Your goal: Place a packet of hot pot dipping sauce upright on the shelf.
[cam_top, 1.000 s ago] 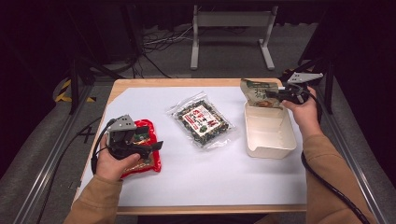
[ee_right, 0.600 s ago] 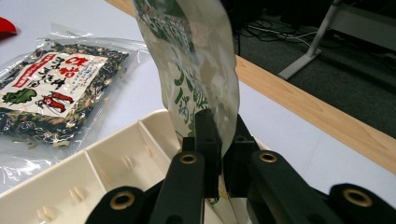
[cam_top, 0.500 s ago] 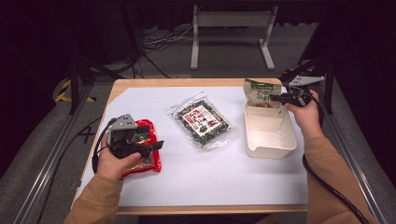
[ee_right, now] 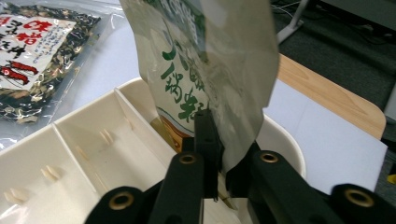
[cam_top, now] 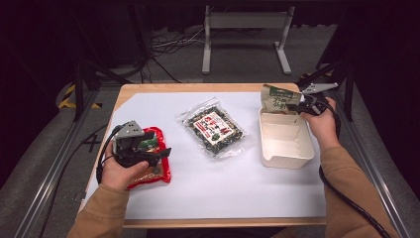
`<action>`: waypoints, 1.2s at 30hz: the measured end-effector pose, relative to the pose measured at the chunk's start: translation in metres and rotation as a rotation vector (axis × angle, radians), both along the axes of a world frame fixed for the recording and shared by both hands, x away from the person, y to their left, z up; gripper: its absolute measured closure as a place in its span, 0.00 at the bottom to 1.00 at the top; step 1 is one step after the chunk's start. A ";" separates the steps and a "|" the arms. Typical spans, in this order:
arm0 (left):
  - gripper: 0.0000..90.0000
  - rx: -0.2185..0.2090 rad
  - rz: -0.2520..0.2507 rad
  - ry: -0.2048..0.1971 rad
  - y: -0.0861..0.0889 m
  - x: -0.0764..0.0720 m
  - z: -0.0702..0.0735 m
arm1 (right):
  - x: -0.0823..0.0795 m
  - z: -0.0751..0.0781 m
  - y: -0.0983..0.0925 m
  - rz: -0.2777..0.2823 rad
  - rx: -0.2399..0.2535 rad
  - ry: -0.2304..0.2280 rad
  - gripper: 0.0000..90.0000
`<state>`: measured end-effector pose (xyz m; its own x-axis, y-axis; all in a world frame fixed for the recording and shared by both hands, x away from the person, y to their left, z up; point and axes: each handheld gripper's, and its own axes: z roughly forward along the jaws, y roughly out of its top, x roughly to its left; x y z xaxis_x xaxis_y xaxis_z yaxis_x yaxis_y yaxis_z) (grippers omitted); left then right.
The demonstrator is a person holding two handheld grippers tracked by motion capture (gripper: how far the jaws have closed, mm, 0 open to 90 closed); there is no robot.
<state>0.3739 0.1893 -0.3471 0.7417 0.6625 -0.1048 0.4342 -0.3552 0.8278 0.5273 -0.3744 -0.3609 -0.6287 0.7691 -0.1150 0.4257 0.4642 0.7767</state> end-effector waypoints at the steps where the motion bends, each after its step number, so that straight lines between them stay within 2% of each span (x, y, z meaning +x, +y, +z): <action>1: 0.17 0.000 0.002 0.002 0.000 0.000 0.000 | 0.000 0.001 0.000 -0.005 -0.004 -0.004 0.89; 5: 0.17 -0.002 0.009 0.003 0.003 0.001 -0.001 | -0.004 0.003 -0.003 -0.037 0.024 -0.023 0.81; 8: 0.17 -0.001 0.008 -0.001 0.004 0.002 -0.002 | -0.007 0.006 -0.005 -0.059 0.034 -0.043 0.72; 10: 0.17 -0.005 0.016 0.005 0.005 0.001 -0.003 | -0.011 0.010 -0.007 -0.069 0.023 -0.057 0.67; 13: 0.17 0.001 0.012 -0.006 0.007 0.002 -0.005 | -0.018 0.015 -0.008 -0.088 0.004 -0.077 0.59; 19: 0.17 0.003 0.019 -0.016 0.010 0.003 -0.005 | -0.035 0.023 -0.010 -0.111 -0.008 -0.103 0.56; 22: 0.17 0.001 0.028 -0.019 0.013 0.003 -0.004 | -0.044 0.028 -0.010 -0.114 0.008 -0.114 0.54; 27: 0.17 -0.002 0.041 -0.015 0.017 0.004 -0.004 | -0.064 0.036 -0.001 -0.078 0.046 -0.119 0.54; 32: 0.17 0.004 0.048 -0.024 0.020 0.005 -0.004 | -0.075 0.039 0.007 -0.051 0.069 -0.112 0.54; 36: 0.17 0.013 0.052 -0.024 0.021 0.004 -0.004 | -0.089 0.039 0.016 -0.003 0.100 -0.120 0.51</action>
<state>0.3782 0.2107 -0.3514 0.7087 0.7012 -0.0784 0.4321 -0.3435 0.8338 0.4388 -0.3586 -0.3216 -0.6128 0.7822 -0.1122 0.3280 0.3809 0.8645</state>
